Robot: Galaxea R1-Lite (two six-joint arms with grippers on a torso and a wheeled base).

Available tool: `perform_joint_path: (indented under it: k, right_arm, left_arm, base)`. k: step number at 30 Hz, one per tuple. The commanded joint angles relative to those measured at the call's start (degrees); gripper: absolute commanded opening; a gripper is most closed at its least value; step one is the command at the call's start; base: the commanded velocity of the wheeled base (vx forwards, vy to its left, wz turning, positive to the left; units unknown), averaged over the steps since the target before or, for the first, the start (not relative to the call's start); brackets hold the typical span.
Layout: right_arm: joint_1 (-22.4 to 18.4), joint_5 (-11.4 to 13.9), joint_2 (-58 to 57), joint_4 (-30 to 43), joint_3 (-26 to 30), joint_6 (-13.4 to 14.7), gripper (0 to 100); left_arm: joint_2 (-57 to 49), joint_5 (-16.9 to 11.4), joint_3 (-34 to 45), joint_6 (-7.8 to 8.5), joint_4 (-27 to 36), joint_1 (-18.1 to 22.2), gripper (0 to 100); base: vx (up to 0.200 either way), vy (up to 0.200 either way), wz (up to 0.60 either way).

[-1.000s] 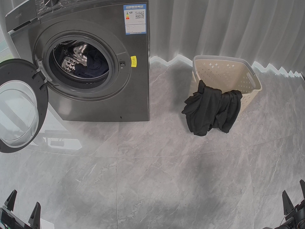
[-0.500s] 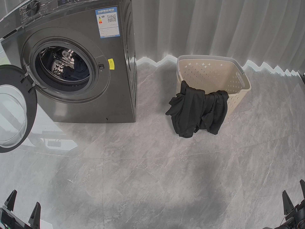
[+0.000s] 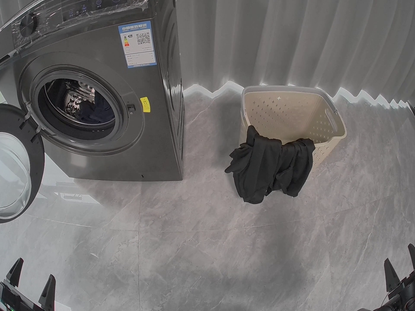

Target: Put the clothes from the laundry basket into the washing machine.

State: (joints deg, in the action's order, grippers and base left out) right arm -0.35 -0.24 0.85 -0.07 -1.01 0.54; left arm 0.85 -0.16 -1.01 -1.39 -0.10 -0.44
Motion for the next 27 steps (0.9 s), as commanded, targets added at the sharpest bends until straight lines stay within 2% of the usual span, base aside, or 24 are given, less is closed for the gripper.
perform_joint_path:
  k: [1,3,16,19,25,27]
  right_arm:
    - [0.00,-0.02,-0.59,-0.01,1.01,-0.01,100]
    - [0.00,-0.02,-0.59,-0.01,1.01,-0.01,100]
    - [0.00,-0.02,-0.59,-0.01,1.01,-0.01,100]
    - [0.00,-0.02,-0.59,-0.01,1.01,-0.01,100]
    - [0.00,-0.02,-0.59,-0.01,1.01,-0.01,100]
    - [0.00,-0.02,-0.59,-0.01,1.01,-0.01,100]
  left_arm:
    - [-0.15,0.07,0.92,-0.28,-0.08,0.18,100]
    - [-0.33,0.07,0.92,-0.28,-0.08,0.35,100]
    - [0.03,0.07,0.92,-0.19,-0.08,0.00,100]
    - [0.03,0.07,0.92,0.25,-0.08,0.00,100]
    - [-0.33,0.07,0.92,-0.46,-0.08,0.26,100]
    - [-0.33,0.07,0.92,-0.10,-0.08,0.35,100]
  base:
    - [0.000,0.000,0.00]
    - [0.000,0.000,0.00]
    - [0.000,-0.200,0.00]
    - [0.000,-0.200,0.00]
    - [0.000,-0.200,0.00]
    - [0.000,-0.200,0.00]
